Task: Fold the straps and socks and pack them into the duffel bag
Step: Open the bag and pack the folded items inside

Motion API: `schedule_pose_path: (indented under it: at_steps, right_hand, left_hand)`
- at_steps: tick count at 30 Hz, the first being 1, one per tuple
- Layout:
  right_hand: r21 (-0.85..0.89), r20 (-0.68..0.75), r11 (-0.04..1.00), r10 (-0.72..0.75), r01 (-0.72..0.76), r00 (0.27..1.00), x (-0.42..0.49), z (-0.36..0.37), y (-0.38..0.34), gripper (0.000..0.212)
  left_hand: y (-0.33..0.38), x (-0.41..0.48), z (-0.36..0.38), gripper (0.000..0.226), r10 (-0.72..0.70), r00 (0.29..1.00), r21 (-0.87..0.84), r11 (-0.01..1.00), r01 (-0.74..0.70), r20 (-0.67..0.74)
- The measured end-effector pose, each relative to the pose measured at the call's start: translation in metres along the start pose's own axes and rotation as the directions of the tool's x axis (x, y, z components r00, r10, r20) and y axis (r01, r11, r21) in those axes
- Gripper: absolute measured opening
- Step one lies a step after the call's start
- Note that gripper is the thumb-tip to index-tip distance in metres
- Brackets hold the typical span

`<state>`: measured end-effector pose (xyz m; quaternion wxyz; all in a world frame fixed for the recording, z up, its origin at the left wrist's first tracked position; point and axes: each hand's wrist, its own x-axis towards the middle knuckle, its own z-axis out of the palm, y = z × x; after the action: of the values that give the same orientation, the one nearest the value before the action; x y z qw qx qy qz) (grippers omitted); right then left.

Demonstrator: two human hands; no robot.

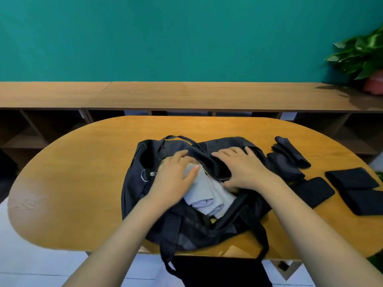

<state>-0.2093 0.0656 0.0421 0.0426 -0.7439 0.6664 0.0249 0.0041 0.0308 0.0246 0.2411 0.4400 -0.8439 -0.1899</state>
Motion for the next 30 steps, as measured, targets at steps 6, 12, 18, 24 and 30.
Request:
schedule_pose_path:
  at_steps: [6,12,18,24,30]
  right_hand:
    - [-0.046,-0.095,0.999,-0.018,0.014,0.995,0.021,-0.003,0.015,0.048]
    - [0.375,-0.501,0.92,0.302,-0.111,0.811,0.059,-0.023,0.034,0.037]
    - [0.108,-0.356,0.992,0.093,-0.058,0.93,0.038,0.015,0.021,0.068]
    - [0.117,-0.539,0.967,-0.13,0.227,0.832,-0.06,0.06,0.017,0.037]
    - [0.222,-0.483,0.971,0.025,0.094,0.875,-0.1,0.111,0.021,0.044]
  left_hand:
    - [-0.034,0.046,-0.002,0.026,-0.077,0.968,0.177,0.984,0.035,0.237]
    - [-0.04,0.085,-0.005,0.048,-0.036,0.992,0.259,0.966,0.005,0.117]
    - [-0.044,0.068,0.019,0.048,-0.017,0.98,0.364,0.93,-0.059,0.2]
    - [-0.009,0.019,0.033,0.04,0.55,0.819,0.072,0.821,-0.566,0.163]
    - [0.015,0.014,0.062,0.045,0.564,0.682,0.131,0.718,-0.683,0.465]
